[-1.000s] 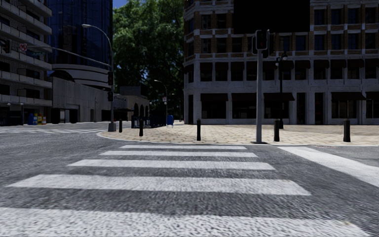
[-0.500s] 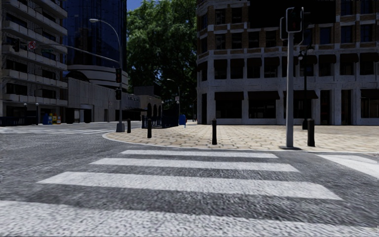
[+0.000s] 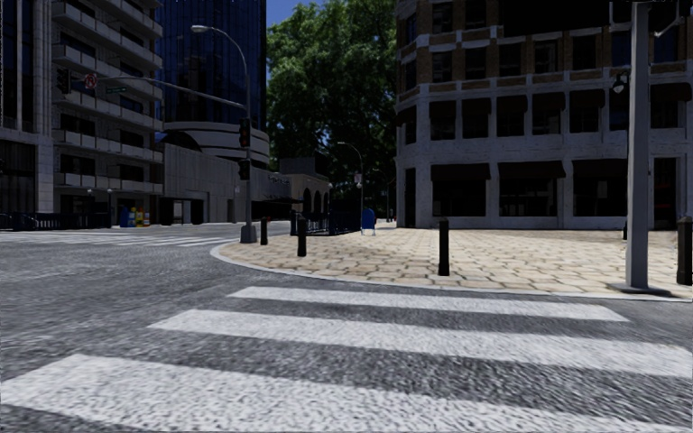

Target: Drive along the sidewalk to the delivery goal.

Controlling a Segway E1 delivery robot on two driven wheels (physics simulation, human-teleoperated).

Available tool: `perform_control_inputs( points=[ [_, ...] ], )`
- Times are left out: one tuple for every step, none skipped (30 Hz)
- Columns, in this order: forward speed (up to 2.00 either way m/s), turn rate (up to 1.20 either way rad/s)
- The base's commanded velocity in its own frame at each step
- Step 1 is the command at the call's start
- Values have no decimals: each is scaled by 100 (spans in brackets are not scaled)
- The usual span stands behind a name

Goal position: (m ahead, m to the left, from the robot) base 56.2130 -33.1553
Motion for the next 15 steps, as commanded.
perform_control_inputs(
  points=[
    [200, 0],
    [200, 0],
    [200, 0],
    [200, 0],
    [200, 0],
    [200, 0],
    [200, 0],
    [200, 0],
    [200, 0],
    [200, 0],
    [200, 0],
    [200, 0],
    [200, 0],
    [200, 0],
    [200, 0]
  ],
)
